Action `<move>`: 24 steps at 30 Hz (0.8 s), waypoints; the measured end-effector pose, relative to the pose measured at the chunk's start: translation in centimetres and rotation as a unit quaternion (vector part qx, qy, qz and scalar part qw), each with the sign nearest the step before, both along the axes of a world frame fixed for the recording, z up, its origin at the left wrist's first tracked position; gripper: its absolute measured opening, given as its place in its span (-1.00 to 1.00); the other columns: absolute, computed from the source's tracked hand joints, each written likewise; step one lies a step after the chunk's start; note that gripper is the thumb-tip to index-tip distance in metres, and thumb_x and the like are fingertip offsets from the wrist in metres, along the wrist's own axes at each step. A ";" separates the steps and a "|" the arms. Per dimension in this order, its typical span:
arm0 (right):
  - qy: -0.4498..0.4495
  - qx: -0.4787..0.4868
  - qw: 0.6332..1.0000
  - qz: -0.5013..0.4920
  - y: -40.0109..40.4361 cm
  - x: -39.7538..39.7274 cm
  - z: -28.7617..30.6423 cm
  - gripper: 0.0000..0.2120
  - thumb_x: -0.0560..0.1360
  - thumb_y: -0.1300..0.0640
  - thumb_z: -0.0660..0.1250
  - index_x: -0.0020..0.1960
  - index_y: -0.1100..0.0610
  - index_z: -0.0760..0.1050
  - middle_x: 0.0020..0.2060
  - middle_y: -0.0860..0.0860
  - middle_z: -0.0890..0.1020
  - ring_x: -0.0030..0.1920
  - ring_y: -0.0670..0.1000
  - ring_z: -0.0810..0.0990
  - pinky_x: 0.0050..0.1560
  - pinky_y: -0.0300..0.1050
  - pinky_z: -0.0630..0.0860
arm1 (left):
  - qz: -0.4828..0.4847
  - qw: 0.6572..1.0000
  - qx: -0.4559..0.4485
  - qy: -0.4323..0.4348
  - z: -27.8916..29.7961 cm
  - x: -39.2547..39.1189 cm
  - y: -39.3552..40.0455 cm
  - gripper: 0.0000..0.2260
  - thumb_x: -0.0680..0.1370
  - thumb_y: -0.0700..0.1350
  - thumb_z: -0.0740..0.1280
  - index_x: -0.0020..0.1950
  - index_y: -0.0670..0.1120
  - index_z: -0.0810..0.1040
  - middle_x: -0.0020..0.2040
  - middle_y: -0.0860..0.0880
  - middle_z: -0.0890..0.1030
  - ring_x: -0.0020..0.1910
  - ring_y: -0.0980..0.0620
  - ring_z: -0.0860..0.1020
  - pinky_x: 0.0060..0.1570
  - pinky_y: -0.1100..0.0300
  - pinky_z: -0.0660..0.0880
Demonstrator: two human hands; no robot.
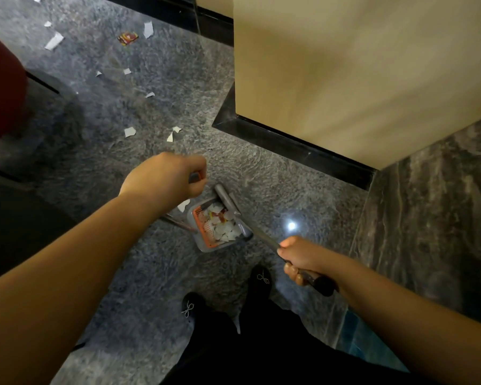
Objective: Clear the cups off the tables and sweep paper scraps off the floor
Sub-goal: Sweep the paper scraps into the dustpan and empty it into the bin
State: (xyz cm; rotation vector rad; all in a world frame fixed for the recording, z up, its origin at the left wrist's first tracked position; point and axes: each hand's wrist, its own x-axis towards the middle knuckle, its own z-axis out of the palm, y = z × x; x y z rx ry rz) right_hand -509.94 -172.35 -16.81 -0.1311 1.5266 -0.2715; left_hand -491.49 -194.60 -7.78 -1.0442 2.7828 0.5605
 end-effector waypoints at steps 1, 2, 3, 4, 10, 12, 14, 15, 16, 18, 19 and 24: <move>0.009 -0.009 1.000 0.006 -0.1 0.3 0.3 -0.95 0.65 0.19 0.08 0.05 0.17 0.25 -0.51 0.06 0.29 -0.58 -0.05 0.26 -0.55 -0.25 0.25 | -0.003 1.000 -0.003 0.002 0.0 0.4 0.2 -0.89 0.52 -0.02 0.39 -0.14 0.08 0.47 -0.30 -0.06 0.57 -0.34 -0.09 0.53 -0.37 0.02 0.54; 0.011 -0.010 1.000 -0.002 -0.2 0.5 0.6 -0.96 0.66 0.20 0.07 0.03 0.16 0.24 -0.50 0.06 0.28 -0.58 -0.06 0.25 -0.55 -0.27 0.23 | -0.004 1.000 -0.004 0.005 0.1 0.9 0.4 -0.89 0.52 -0.03 0.40 -0.14 0.06 0.48 -0.30 -0.06 0.57 -0.34 -0.10 0.53 -0.37 0.02 0.53; 0.008 -0.004 1.000 -0.019 -0.2 0.6 0.9 -0.95 0.66 0.19 0.07 0.03 0.16 0.24 -0.51 0.05 0.28 -0.60 -0.06 0.25 -0.56 -0.30 0.23 | -0.005 1.000 -0.006 0.013 0.1 1.4 0.6 -0.90 0.51 -0.03 0.40 -0.13 0.05 0.49 -0.31 -0.07 0.57 -0.34 -0.11 0.53 -0.37 0.03 0.53; 0.009 0.002 1.000 -0.030 -0.3 0.7 1.3 -0.94 0.67 0.18 0.06 0.03 0.16 0.24 -0.52 0.05 0.28 -0.62 -0.07 0.24 -0.56 -0.32 0.22 | -0.006 1.000 -0.007 0.021 0.1 1.9 0.7 -0.90 0.51 -0.04 0.41 -0.13 0.04 0.50 -0.31 -0.08 0.57 -0.34 -0.12 0.53 -0.36 0.02 0.53; 0.013 0.013 0.999 -0.045 -0.6 2.3 3.6 -0.92 0.67 0.17 0.05 0.01 0.13 0.25 -0.46 0.05 0.24 -0.62 -0.09 0.21 -0.54 -0.32 0.19 | 0.027 0.998 0.015 0.051 0.6 6.4 1.1 -0.92 0.51 -0.06 0.43 -0.12 -0.02 0.55 -0.28 -0.08 0.60 -0.29 -0.12 0.56 -0.30 -0.02 0.55; 0.015 0.013 0.999 -0.051 -0.9 3.6 4.2 -0.96 0.67 0.17 0.05 0.08 0.12 0.26 -0.47 0.04 0.25 -0.62 -0.10 0.21 -0.55 -0.33 0.19 | 0.054 0.996 0.019 0.064 0.9 8.7 1.1 -0.93 0.50 -0.07 0.43 -0.13 0.00 0.55 -0.28 -0.05 0.60 -0.29 -0.09 0.56 -0.29 -0.03 0.56; 0.022 0.011 0.999 -0.044 -1.3 5.0 4.6 -0.91 0.67 0.16 0.05 0.14 0.13 0.29 -0.48 0.04 0.26 -0.62 -0.10 0.22 -0.56 -0.33 0.20 | 0.083 0.993 0.012 0.080 1.2 11.2 1.0 -0.92 0.49 -0.08 0.43 -0.14 0.01 0.54 -0.28 -0.03 0.60 -0.30 -0.05 0.57 -0.29 -0.01 0.57; 0.027 0.012 0.999 -0.038 -1.6 5.7 4.9 -0.89 0.67 0.15 0.05 0.15 0.14 0.30 -0.49 0.03 0.27 -0.61 -0.10 0.22 -0.56 -0.32 0.20 | 0.098 0.991 0.009 0.089 1.3 12.4 0.9 -0.91 0.48 -0.08 0.44 -0.15 0.02 0.54 -0.29 -0.01 0.60 -0.31 -0.03 0.57 -0.30 0.01 0.56; 0.031 0.013 0.999 -0.035 -2.0 6.3 5.1 -0.90 0.67 0.15 0.06 0.12 0.14 0.31 -0.50 0.03 0.29 -0.61 -0.10 0.22 -0.55 -0.32 0.20 | 0.111 0.989 0.007 0.097 1.5 13.6 0.8 -0.90 0.47 -0.08 0.45 -0.16 0.03 0.54 -0.30 0.00 0.60 -0.32 -0.01 0.56 -0.30 0.04 0.56; 0.036 0.014 0.998 -0.040 -2.8 7.8 5.4 -0.92 0.67 0.14 0.07 0.04 0.11 0.32 -0.53 0.03 0.32 -0.62 -0.10 0.23 -0.55 -0.33 0.21 | 0.131 0.986 0.007 0.106 1.9 16.0 0.5 -0.90 0.47 -0.08 0.46 -0.17 0.02 0.54 -0.34 0.03 0.57 -0.35 0.01 0.54 -0.30 0.08 0.54; 0.038 0.015 0.998 -0.046 -3.3 8.5 5.5 -0.92 0.67 0.13 0.08 0.02 0.09 0.32 -0.53 0.04 0.33 -0.62 -0.10 0.24 -0.55 -0.34 0.22 | 0.142 0.984 0.009 0.107 2.0 17.2 0.4 -0.89 0.47 -0.08 0.46 -0.18 0.03 0.54 -0.35 0.04 0.55 -0.35 0.02 0.52 -0.30 0.11 0.51; 0.038 0.004 0.998 -0.042 -5.6 12.3 5.4 -0.91 0.66 0.12 0.10 0.00 0.06 0.34 -0.61 0.01 0.37 -0.65 -0.11 0.25 -0.59 -0.36 0.25 | 0.198 0.974 0.023 0.109 2.5 23.2 -0.3 -0.92 0.47 -0.04 0.45 -0.16 0.04 0.56 -0.36 0.14 0.52 -0.34 0.15 0.52 -0.30 0.20 0.39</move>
